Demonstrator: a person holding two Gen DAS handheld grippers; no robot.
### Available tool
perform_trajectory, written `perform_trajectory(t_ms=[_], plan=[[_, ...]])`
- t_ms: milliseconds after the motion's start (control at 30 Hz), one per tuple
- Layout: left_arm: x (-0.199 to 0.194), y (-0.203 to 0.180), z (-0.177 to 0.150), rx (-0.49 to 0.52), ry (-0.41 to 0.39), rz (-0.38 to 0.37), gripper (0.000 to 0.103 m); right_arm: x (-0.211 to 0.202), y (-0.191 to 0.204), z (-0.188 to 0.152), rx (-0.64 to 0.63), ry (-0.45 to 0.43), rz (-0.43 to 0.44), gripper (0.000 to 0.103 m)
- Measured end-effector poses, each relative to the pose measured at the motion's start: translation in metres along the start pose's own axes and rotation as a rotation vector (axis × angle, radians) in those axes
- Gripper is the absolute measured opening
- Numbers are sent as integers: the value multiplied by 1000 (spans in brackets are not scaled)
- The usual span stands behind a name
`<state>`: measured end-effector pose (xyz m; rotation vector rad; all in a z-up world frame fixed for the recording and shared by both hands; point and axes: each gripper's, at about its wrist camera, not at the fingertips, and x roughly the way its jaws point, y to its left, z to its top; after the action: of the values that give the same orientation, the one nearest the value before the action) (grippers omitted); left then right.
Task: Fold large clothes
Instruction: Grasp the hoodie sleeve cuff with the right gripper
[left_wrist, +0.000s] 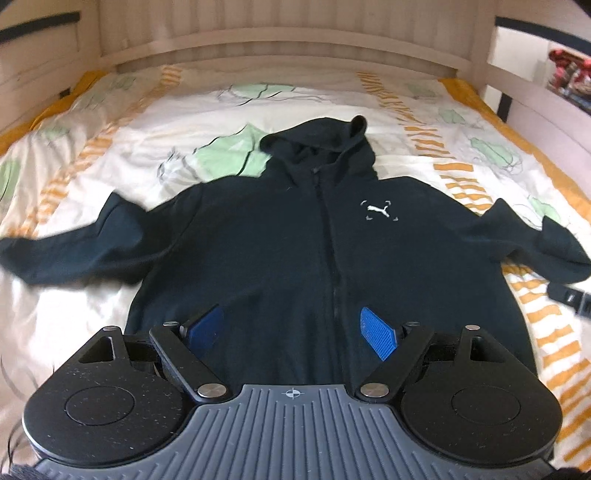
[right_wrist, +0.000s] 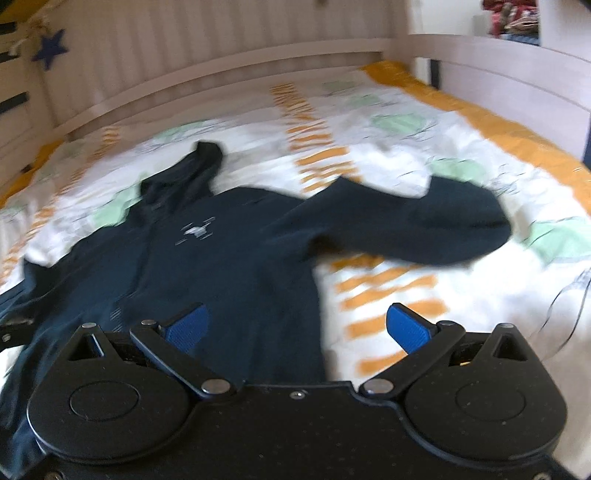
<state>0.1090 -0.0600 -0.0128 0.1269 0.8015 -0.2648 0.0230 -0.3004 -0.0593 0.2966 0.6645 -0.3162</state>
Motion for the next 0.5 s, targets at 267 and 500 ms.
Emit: perform_trajectory(t_ms=[267,500], plan=[[35,-25,19,63,42,-34,81,30,-41,44,10,-41,-153,103],[59,-38,30,86,84,-53,81,60,-69,67,-9,-45,-258,103]])
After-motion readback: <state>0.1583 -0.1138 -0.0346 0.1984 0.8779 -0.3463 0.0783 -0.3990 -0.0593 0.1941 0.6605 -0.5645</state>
